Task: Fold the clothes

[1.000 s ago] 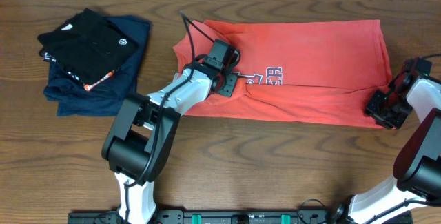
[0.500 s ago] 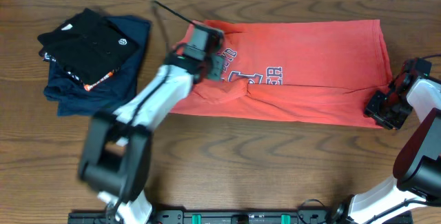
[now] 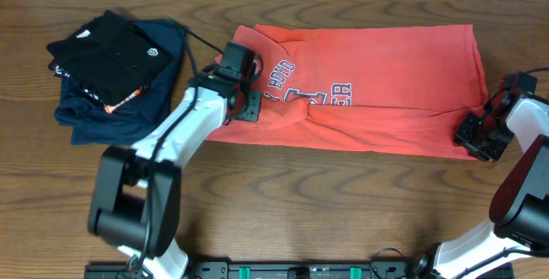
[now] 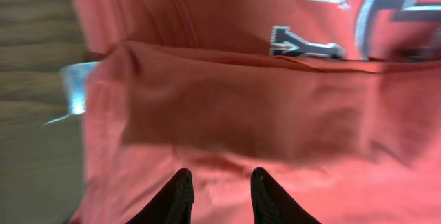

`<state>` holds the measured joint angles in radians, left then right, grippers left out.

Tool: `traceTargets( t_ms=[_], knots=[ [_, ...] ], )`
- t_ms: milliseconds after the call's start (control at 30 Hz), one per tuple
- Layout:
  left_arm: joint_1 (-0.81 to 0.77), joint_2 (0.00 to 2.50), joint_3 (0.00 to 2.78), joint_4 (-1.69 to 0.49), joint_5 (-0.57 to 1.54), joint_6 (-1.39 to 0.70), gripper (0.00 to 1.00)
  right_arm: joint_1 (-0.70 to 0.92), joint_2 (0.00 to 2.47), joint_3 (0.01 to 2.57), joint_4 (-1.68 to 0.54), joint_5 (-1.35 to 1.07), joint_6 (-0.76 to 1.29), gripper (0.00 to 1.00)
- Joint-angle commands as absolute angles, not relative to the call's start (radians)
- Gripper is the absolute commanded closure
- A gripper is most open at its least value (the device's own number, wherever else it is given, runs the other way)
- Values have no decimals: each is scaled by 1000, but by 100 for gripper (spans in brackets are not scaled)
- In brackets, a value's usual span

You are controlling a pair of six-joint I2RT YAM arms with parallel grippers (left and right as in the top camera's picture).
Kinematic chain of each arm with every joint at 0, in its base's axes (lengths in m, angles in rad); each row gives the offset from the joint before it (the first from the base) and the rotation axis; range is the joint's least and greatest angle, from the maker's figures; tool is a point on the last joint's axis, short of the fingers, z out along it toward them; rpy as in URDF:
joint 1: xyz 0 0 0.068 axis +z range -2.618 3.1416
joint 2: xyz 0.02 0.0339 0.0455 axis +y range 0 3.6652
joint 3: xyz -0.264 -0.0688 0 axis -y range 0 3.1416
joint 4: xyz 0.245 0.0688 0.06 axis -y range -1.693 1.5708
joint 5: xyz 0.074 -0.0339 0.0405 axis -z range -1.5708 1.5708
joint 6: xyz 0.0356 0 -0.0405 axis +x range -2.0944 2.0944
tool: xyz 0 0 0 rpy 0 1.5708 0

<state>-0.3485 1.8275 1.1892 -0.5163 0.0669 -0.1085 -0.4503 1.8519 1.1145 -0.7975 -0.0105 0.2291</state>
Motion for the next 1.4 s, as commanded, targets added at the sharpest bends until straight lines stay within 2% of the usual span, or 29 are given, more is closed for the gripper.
traceTargets(
  t_ms=[0,100,167,333,567,767,833,900,933,1133,1367],
  knots=[
    [-344,1886,1183,-480,49,-121,69,-451,1835,1110,-803,-4,220,63],
    [-335,1945,1183,-441,-33,-123,68,-451,1835,1110,-805,-4,220,63],
    [-324,1974,1183,-432,-90,-146,61,-451,1835,1110,-807,-4,220,63],
    [-286,1978,1183,-441,-110,-156,61,-451,1835,1110,-808,-4,220,63],
    [-270,1911,1184,-478,-116,-155,60,-451,1835,1110,-808,-4,220,63],
    [-310,1757,1185,-523,-87,-190,58,-451,1835,1110,-807,-4,220,63],
    [-339,1716,1185,-525,-18,-190,65,-451,1835,1110,-808,-4,220,69],
    [-379,1698,1185,-512,47,-190,70,-451,1835,1110,-808,-4,220,91],
    [-398,1699,1185,-505,59,-190,70,-451,1835,1110,-808,-4,220,98],
    [-495,1785,1184,-449,60,-190,70,-451,1835,1109,-786,-4,220,99],
    [-517,1921,1184,-351,68,-197,70,-451,1835,1108,-790,-4,220,99]
  ],
)
